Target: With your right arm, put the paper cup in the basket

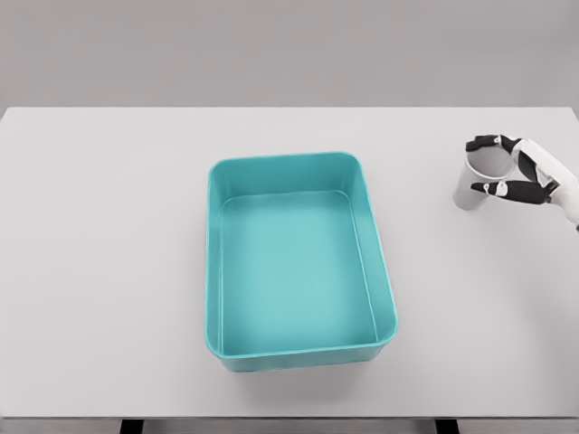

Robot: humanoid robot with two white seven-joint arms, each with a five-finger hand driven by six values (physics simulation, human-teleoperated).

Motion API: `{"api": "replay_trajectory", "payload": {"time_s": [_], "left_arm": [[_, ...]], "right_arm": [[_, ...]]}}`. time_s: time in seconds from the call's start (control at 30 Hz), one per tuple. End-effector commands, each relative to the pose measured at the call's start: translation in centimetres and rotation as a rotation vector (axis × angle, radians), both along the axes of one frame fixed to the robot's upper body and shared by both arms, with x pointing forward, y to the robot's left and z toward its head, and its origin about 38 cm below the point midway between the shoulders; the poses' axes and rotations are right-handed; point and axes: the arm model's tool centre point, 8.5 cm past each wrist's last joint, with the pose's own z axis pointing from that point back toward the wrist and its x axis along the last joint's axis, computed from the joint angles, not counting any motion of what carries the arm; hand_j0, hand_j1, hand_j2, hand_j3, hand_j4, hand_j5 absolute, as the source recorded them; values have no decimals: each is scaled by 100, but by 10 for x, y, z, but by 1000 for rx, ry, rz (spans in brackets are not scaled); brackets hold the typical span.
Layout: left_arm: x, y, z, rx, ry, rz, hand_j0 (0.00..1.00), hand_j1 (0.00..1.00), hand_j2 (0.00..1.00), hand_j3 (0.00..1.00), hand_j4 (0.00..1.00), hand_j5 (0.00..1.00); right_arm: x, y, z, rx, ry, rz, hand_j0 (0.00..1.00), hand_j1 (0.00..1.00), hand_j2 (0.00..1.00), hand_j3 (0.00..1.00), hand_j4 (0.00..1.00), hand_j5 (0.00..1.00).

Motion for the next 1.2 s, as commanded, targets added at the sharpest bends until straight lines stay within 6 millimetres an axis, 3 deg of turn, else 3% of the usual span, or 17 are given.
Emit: {"api": "replay_trajectory", "payload": {"time_s": [0.0,0.3,0.43,0.83,1.07,1.17], "left_arm": [[0,0,0,0,0,0,100,100,100,100,100,100],[0,0,0,0,0,0,100,100,100,100,100,100],[0,0,0,0,0,0,100,100,100,100,100,100],[0,0,0,0,0,0,100,100,100,100,100,100],[0,0,0,-1,0,0,100,100,100,100,100,100],[0,0,0,-1,0,0,100,100,100,100,100,100]], "right_arm": [[0,0,1,-21,-2,9,47,47,47,47,47,47],[2,7,25,-39,-113,80,48,48,48,48,48,48],[4,13,26,-90,-108,110,48,48,48,48,48,48],[6,74,67,-88,-229,299,49,49,49,49,49,49],[0,86,84,-92,-273,348,49,49,49,49,49,49],[0,98,100,-86,-317,380,49,49,49,49,49,49]]}}
